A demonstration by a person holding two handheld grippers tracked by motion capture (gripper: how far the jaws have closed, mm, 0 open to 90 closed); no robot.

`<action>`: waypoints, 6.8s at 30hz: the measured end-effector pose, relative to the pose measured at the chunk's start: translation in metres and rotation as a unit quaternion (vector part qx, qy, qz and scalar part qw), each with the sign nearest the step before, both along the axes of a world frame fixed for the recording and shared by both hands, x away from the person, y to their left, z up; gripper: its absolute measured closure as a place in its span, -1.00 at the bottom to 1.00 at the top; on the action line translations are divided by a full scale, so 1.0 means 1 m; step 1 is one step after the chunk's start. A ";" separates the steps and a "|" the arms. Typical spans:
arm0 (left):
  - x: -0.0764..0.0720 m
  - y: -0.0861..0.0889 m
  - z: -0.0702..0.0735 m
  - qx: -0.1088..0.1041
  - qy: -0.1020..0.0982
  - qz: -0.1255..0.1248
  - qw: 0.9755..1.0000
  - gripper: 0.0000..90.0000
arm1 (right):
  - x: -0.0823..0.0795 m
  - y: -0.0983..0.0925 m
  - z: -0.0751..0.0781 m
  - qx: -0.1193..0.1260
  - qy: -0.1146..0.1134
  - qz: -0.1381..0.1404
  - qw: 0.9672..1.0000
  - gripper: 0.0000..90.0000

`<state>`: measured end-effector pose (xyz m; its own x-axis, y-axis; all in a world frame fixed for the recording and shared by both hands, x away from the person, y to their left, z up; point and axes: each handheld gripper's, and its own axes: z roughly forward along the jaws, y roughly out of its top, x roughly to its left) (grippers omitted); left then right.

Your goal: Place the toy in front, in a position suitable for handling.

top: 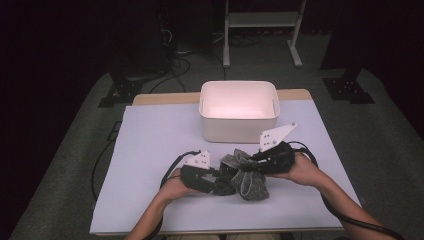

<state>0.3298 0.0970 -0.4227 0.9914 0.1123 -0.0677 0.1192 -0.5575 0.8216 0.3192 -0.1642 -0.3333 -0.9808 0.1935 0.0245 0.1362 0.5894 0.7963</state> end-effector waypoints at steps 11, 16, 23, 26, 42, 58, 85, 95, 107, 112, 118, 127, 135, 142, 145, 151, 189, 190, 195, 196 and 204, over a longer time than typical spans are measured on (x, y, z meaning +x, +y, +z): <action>-0.002 0.022 0.019 0.049 0.000 0.005 0.999 0.29 | -0.003 0.012 -0.002 0.004 -0.008 0.011 1.000 0.81; -0.002 0.014 0.014 0.067 0.002 0.000 0.998 0.29 | -0.004 0.016 -0.001 0.007 -0.006 0.017 1.000 0.82; 0.003 0.005 0.010 0.070 0.009 -0.001 0.998 0.29 | 0.002 0.015 -0.006 0.009 0.007 0.011 1.000 0.81; 0.005 0.000 0.006 0.067 0.017 -0.003 0.998 0.29 | 0.005 0.000 -0.018 0.020 0.022 -0.006 1.000 0.81; 0.006 -0.011 0.008 0.100 0.008 -0.008 0.995 0.33 | 0.001 -0.047 -0.082 0.042 0.085 -0.057 0.994 0.81; 0.001 0.002 -0.001 0.103 0.011 -0.004 0.995 0.42 | 0.001 -0.002 -0.051 -0.010 0.045 0.000 0.999 0.81; 0.002 0.021 -0.013 0.082 0.009 0.008 0.997 0.58 | 0.002 -0.040 -0.054 -0.033 0.058 -0.043 0.997 0.81; 0.003 0.013 -0.017 0.057 0.001 0.007 0.998 0.32 | -0.002 -0.019 -0.034 -0.039 0.038 -0.009 0.998 0.82; 0.001 -0.002 -0.025 0.048 0.013 -0.012 0.999 0.22 | -0.001 -0.017 -0.051 -0.035 0.067 -0.004 0.997 0.82; 0.003 -0.009 -0.027 0.043 0.015 -0.011 0.999 0.24 | -0.003 -0.023 -0.054 -0.025 0.070 -0.009 0.997 0.81; 0.002 -0.006 -0.026 0.047 0.006 -0.009 0.999 0.41 | -0.002 -0.025 -0.055 -0.014 0.070 -0.014 0.997 0.81; 0.003 0.027 -0.016 0.036 0.004 0.004 0.999 0.42 | 0.002 -0.024 -0.055 -0.012 0.065 -0.019 0.998 0.82; 0.000 0.044 -0.020 0.026 0.010 0.017 0.999 0.49 | 0.001 -0.029 -0.053 -0.036 0.060 -0.024 0.997 0.82; 0.002 0.029 -0.025 0.020 0.015 0.009 1.000 0.26 | 0.000 -0.032 -0.056 -0.031 0.067 -0.030 0.997 0.82; 0.003 0.022 -0.032 0.029 0.015 0.009 0.999 0.26 | 0.000 -0.034 -0.058 -0.027 0.067 -0.031 0.997 0.82; 0.002 0.022 -0.030 0.042 0.020 0.007 0.999 0.39 | -0.001 -0.042 -0.059 -0.025 0.068 -0.038 0.997 0.82; 0.003 0.019 -0.023 0.041 0.006 -0.015 0.999 0.44 | 0.005 0.007 -0.050 -0.039 0.048 0.002 0.998 0.82; 0.003 0.019 -0.024 0.040 0.007 -0.014 0.999 0.44 | 0.006 0.007 -0.051 -0.040 0.047 0.004 0.998 0.82; 0.002 0.022 -0.027 0.029 0.012 -0.005 1.000 0.40 | 0.006 0.003 -0.054 -0.045 0.054 -0.001 0.998 0.83; 0.001 0.023 -0.028 0.024 0.013 0.001 1.000 0.35 | 0.006 0.002 -0.055 -0.044 0.053 0.000 0.998 0.82; 0.002 0.023 -0.038 0.026 0.028 0.015 0.999 0.12 | 0.006 -0.002 -0.058 -0.035 0.062 0.000 0.997 0.83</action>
